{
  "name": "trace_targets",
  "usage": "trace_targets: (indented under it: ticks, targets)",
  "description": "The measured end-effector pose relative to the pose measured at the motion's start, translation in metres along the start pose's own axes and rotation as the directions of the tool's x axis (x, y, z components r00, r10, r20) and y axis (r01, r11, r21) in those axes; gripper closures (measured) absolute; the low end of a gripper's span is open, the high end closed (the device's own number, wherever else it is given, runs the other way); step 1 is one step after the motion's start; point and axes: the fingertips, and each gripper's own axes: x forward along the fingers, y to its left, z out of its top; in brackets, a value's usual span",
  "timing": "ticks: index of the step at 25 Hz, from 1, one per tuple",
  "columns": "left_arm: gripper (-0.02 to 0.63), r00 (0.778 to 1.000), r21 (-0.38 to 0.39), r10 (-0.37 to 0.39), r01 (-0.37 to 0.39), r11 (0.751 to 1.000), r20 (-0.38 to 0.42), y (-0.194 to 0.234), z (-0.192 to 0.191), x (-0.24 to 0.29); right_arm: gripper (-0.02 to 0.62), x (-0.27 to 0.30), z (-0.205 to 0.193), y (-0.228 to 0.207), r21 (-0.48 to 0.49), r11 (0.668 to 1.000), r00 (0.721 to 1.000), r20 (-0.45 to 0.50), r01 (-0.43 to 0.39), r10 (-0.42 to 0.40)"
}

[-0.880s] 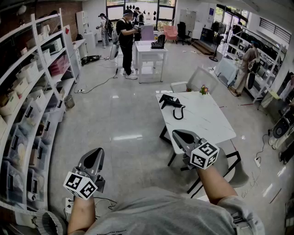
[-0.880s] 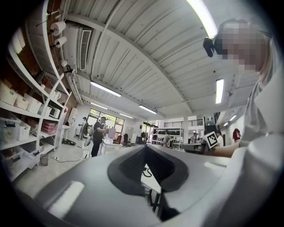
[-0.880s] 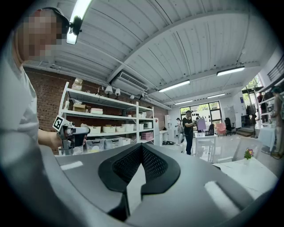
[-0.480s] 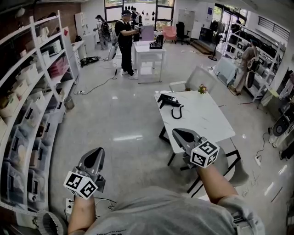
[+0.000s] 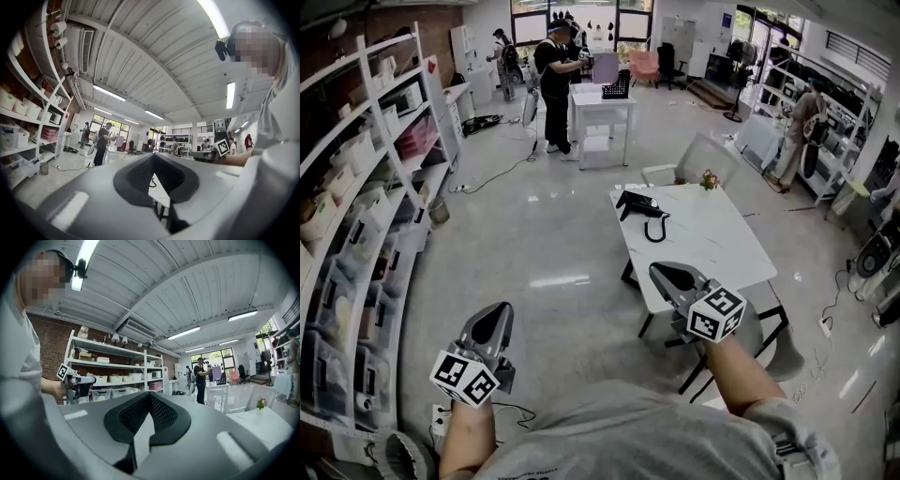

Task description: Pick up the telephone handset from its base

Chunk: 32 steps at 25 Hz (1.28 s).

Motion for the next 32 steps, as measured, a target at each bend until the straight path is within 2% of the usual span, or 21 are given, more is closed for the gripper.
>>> trace_targets:
  ticks: [2, 3, 5, 6, 8, 16, 23, 27, 32]
  targets:
    - [0.548, 1.0, 0.001, 0.0, 0.0, 1.0, 0.0, -0.006, -0.001, 0.005, 0.584, -0.003, 0.001, -0.004, 0.009, 1.0, 1.0, 0.006, -0.019, 0.019]
    - [0.548, 1.0, 0.002, 0.0, 0.0, 1.0, 0.002, -0.009, -0.001, 0.008, 0.544, -0.005, 0.002, -0.005, 0.015, 0.999, 0.999, 0.01, -0.035, 0.035]
    - [0.548, 1.0, 0.005, 0.0, 0.0, 1.0, 0.006, -0.015, -0.002, 0.013, 0.376, -0.009, 0.005, -0.009, 0.021, 0.998, 0.998, 0.019, -0.062, 0.061]
    - [0.548, 1.0, 0.007, 0.003, -0.003, 1.0, 0.007, -0.02, -0.002, 0.016, 0.331, -0.012, 0.007, -0.012, 0.017, 0.998, 0.997, 0.024, -0.068, 0.067]
    - [0.548, 1.0, 0.009, 0.012, -0.012, 1.0, 0.008, -0.029, -0.001, 0.023, 0.294, -0.019, 0.011, -0.02, 0.003, 0.997, 0.997, 0.029, -0.071, 0.071]
    - [0.548, 0.998, 0.013, 0.047, -0.048, 0.999, 0.03, -0.058, -0.004, 0.045, 0.284, -0.044, 0.009, -0.051, -0.008, 0.996, 0.995, 0.02, -0.093, 0.093]
    - [0.548, 0.998, 0.011, 0.06, -0.06, 0.998, 0.012, -0.069, -0.013, 0.06, 0.285, -0.052, 0.0, -0.075, 0.002, 0.995, 0.995, 0.021, -0.095, 0.095]
    - [0.548, 0.999, 0.011, 0.052, -0.053, 0.999, 0.002, -0.057, -0.017, 0.071, 0.285, -0.039, -0.008, -0.083, 0.011, 0.996, 0.996, 0.006, -0.084, 0.084]
    - [0.548, 1.0, -0.003, 0.02, -0.02, 1.0, 0.0, -0.017, -0.021, 0.088, 0.285, -0.002, -0.017, -0.088, 0.011, 0.998, 0.998, -0.016, -0.058, 0.059]
